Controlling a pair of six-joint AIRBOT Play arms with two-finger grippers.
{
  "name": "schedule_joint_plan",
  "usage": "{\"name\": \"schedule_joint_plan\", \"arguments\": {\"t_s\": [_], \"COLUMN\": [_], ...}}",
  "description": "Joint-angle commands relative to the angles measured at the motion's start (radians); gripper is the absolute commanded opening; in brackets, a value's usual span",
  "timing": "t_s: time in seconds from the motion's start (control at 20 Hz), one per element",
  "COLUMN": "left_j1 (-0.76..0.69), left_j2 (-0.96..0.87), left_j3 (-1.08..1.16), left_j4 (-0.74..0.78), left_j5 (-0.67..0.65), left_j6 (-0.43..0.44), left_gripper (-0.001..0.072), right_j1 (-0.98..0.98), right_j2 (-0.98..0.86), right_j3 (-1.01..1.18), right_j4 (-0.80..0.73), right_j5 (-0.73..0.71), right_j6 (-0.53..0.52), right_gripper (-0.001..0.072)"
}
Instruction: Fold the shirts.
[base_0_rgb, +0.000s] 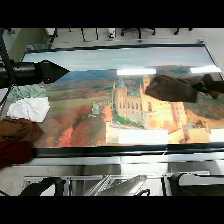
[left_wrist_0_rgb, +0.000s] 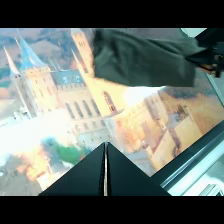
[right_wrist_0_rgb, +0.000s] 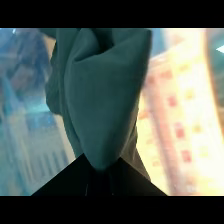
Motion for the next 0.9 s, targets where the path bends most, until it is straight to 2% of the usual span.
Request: {"name": "schedule_joint_plan", "arguments": {"t_s": [0.0,0.2,0.35,0.65,0.7,0.75,0.8,0.85], "left_j1": [-0.014,-0.077,-0.13,-0.204,-0.211,-0.214,-0.214,-0.214], "left_j2": [0.001,0.0,0.0,0.0,0.001,0.0,0.0,0.0], "left_j3": [0.001,0.001,0.001,0.001,0.001,0.001,0.001,0.001], "left_j4": [0.002,0.002,0.002,0.002,0.002,0.002,0.002,0.002], "left_j5": [-0.002,-0.002,-0.003,-0.026,-0.027,-0.028,-0.028,-0.028], "left_j6": [-0.001,0.0,0.0,0.0,0.0,0.0,-0.001,-0.001], "left_gripper": [0.0011,0.0011,0.0011,0.0011,0.0011,0.0011,0.0011,0.0011], "right_j1": [-0.239,-0.368,-0.4,-0.402,-0.402,-0.403,-0.404,-0.404], "right_j2": [0.104,0.116,0.116,0.154,0.163,0.169,0.173,0.179], "right_j3": [-0.139,-0.389,-0.551,-0.608,-0.608,-0.598,-0.572,-0.534], "right_j4": [-0.079,-0.085,-0.086,-0.081,-0.081,-0.086,-0.113,-0.167], "right_j5": [-0.036,-0.017,0.025,-0.001,-0.025,-0.057,-0.108,-0.168], "right_j6": [-0.009,-0.088,-0.109,-0.083,-0.072,-0.07,-0.037,0.022], "right_gripper": [0.002,0.0021,0.0021,0.0024,0.0149,0.0443,0.051,0.0506]}}
